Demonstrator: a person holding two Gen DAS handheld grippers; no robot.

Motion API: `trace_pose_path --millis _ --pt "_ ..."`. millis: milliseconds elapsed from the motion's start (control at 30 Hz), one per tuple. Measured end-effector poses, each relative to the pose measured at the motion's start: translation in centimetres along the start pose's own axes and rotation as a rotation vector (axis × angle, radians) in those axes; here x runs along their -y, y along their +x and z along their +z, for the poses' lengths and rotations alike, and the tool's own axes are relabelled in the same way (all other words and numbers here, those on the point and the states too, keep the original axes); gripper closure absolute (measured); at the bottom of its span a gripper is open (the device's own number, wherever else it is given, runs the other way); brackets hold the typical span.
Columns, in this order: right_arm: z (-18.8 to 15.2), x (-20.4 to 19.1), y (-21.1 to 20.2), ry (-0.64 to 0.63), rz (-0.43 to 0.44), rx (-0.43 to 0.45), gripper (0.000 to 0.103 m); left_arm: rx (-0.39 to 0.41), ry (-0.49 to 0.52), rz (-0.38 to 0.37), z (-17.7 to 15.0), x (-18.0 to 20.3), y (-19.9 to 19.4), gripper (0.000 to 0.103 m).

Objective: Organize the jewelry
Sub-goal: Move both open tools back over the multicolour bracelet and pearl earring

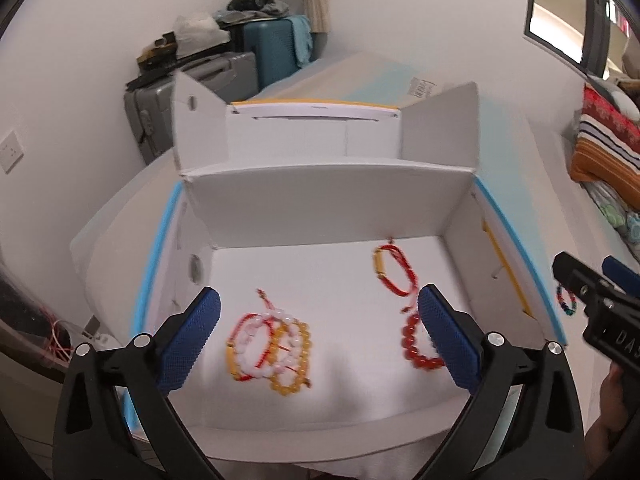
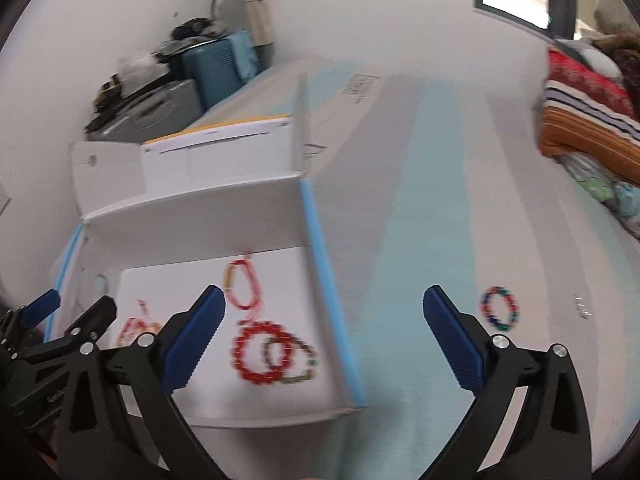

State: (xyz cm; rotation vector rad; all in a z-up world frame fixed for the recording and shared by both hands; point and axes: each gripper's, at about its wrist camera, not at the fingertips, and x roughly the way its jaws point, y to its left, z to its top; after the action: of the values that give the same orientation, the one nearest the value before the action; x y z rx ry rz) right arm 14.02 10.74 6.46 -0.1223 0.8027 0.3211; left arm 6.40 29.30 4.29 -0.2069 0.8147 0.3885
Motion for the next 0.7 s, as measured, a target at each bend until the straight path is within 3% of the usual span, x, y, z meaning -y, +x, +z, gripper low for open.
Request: trace_pose_path --millis 300,700 --pt "0.0 7.9 -2.6 0.05 -0.071 0.013 0.008 0.014 0.064 -0.065 -0.2 5.8 -0.9 0.006" --pt "-1.5 19.3 -4.0 0.162 -0.134 -0.016 0.008 0.02 0.19 -0.167 -1.3 16.6 -1.3 0.006"
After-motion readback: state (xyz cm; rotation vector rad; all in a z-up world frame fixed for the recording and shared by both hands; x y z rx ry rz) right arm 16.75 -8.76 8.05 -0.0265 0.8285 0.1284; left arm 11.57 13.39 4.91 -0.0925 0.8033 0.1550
